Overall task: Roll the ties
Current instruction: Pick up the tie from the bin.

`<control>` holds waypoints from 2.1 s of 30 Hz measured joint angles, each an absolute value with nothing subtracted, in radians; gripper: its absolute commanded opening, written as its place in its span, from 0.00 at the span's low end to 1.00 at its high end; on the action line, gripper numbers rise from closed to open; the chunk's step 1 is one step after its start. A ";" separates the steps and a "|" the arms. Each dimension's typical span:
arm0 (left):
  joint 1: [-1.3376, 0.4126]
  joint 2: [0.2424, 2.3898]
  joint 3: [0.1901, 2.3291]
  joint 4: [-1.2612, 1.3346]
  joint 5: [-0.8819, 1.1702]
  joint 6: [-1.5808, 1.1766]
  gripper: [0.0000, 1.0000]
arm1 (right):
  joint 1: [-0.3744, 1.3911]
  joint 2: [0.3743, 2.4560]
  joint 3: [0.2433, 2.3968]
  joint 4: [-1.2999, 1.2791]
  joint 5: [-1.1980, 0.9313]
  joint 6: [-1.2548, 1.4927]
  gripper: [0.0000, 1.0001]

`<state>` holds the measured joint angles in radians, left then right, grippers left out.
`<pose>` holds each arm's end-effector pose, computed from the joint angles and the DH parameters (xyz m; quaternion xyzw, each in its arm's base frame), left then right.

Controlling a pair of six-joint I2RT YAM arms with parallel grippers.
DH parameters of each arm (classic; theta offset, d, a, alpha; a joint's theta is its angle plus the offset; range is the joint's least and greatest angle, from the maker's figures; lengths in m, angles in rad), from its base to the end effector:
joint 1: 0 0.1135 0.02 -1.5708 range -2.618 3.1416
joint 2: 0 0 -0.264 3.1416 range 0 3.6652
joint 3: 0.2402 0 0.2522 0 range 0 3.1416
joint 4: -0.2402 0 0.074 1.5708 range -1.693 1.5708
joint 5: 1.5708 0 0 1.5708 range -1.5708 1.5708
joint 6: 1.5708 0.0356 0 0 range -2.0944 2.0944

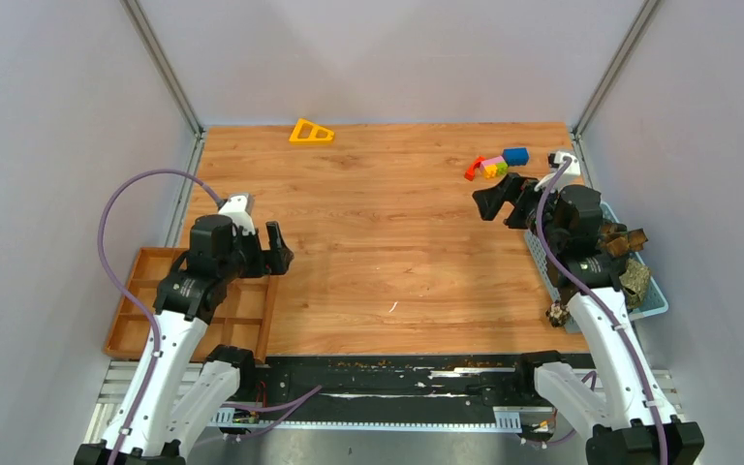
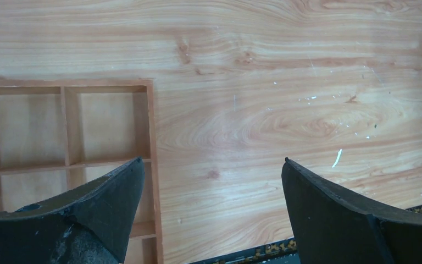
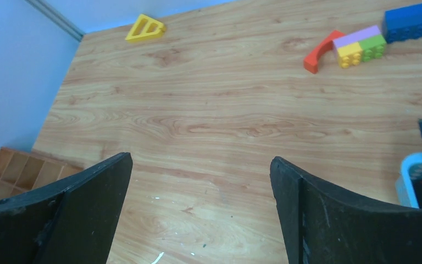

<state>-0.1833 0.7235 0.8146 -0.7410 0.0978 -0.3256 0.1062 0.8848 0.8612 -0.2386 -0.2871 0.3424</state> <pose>0.1446 -0.0303 0.3041 -0.0419 0.8941 -0.1541 0.4185 0.2013 0.0316 0.3439 0.0061 0.7901 0.2446 0.5620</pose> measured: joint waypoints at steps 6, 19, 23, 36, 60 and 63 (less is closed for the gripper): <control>-0.193 0.720 0.815 -0.743 0.112 -0.324 1.00 | 0.110 0.869 0.867 -0.344 -0.081 0.346 0.99; -0.221 0.714 0.815 -0.744 0.115 -0.323 1.00 | 0.072 1.089 1.013 -0.707 0.454 0.537 0.99; -0.229 0.706 0.815 -0.744 0.114 -0.323 1.00 | -0.019 1.110 1.011 -0.723 0.467 0.592 0.99; -0.233 0.697 0.815 -0.744 0.107 -0.323 1.00 | -0.170 1.168 0.900 -0.698 0.424 0.650 0.73; -0.234 0.686 0.815 -0.750 0.084 -0.324 1.00 | -0.034 1.195 1.406 -0.764 0.360 0.495 0.00; -0.234 0.686 0.815 -0.752 0.077 -0.324 1.00 | 0.084 1.219 1.580 -0.792 0.357 0.471 0.00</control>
<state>-0.2344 0.6861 0.8146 -0.7521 0.0772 -0.3237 0.0845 1.2186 1.5803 -0.7918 0.3569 0.4706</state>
